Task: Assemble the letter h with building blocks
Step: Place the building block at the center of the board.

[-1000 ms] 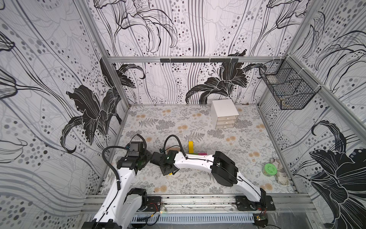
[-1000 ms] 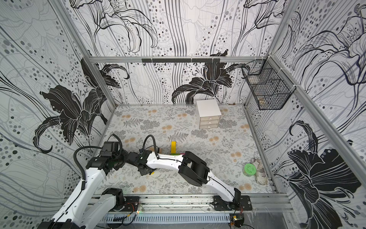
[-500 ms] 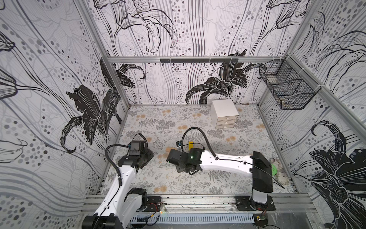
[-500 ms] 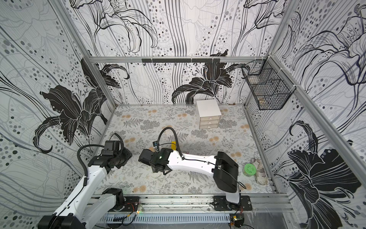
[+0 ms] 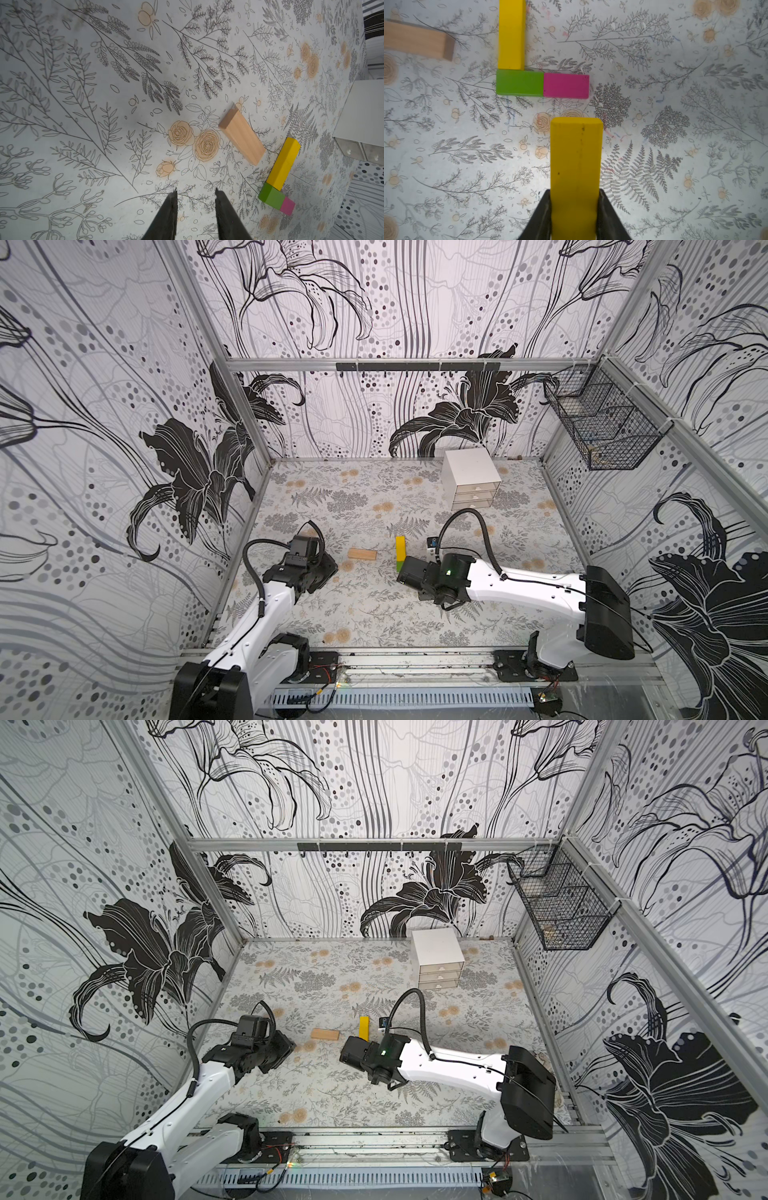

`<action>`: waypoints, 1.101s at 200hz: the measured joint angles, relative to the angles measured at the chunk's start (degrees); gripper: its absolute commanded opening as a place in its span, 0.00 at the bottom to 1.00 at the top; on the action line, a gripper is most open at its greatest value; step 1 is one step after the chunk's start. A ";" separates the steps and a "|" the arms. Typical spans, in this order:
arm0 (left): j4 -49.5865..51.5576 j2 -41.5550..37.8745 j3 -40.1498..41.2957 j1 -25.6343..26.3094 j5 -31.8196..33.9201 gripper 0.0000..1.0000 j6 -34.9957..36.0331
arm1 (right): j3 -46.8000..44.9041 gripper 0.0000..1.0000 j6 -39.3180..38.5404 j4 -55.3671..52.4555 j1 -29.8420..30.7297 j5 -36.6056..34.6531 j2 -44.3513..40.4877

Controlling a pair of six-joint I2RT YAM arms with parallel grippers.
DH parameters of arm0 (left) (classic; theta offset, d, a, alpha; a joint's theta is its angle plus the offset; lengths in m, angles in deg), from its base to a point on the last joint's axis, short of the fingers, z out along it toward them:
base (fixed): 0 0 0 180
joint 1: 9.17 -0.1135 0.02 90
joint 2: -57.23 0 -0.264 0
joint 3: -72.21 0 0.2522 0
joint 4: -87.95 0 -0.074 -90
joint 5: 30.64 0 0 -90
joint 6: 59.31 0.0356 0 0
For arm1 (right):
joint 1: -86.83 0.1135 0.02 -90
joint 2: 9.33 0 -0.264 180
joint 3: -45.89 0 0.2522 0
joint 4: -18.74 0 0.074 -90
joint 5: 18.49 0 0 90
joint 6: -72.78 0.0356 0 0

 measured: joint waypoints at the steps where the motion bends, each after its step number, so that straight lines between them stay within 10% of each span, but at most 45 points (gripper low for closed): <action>1: -0.04 0.04 0.02 0.04 0.00 0.34 -0.04 | -0.09 0.08 0.13 -0.04 0.00 0.00 0.00; 93: -2.78 1.49 0.37 2.89 0.00 0.33 -1.62 | -1.53 0.05 2.86 -0.37 0.00 0.61 0.72; 220: -5.07 0.63 5.25 2.89 0.37 0.32 -4.44 | 14.78 0.04 6.80 2.64 3.48 5.79 22.67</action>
